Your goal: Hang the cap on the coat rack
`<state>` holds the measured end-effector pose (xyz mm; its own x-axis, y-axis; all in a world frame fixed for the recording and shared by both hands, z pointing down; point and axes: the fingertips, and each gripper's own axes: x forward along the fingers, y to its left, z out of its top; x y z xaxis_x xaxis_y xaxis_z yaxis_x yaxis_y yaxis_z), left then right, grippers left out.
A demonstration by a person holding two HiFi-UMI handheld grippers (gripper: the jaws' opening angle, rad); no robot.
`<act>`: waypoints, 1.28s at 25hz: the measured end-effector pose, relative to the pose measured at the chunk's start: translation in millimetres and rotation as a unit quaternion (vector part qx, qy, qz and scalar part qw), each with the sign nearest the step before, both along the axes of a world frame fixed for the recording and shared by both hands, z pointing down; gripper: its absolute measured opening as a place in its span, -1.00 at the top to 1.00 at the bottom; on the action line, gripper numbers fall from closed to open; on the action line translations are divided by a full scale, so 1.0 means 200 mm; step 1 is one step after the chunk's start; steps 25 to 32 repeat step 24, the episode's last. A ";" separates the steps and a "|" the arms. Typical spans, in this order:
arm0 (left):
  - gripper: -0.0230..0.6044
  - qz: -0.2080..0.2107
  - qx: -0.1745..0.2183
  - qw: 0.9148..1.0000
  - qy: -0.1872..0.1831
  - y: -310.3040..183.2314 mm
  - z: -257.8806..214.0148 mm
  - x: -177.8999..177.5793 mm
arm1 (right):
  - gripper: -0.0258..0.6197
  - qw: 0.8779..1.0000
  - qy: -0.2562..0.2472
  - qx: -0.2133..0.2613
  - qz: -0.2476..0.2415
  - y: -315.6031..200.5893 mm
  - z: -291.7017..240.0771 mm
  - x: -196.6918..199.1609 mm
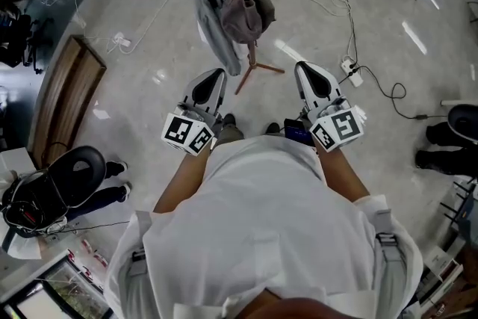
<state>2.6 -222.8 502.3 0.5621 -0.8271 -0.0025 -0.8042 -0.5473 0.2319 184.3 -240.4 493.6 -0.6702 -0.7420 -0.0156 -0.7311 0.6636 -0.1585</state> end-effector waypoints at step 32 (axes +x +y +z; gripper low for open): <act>0.87 -0.005 -0.061 0.997 0.040 0.03 0.00 0.25 | 0.84 0.998 -0.032 -0.021 -0.059 0.01 0.05 0.10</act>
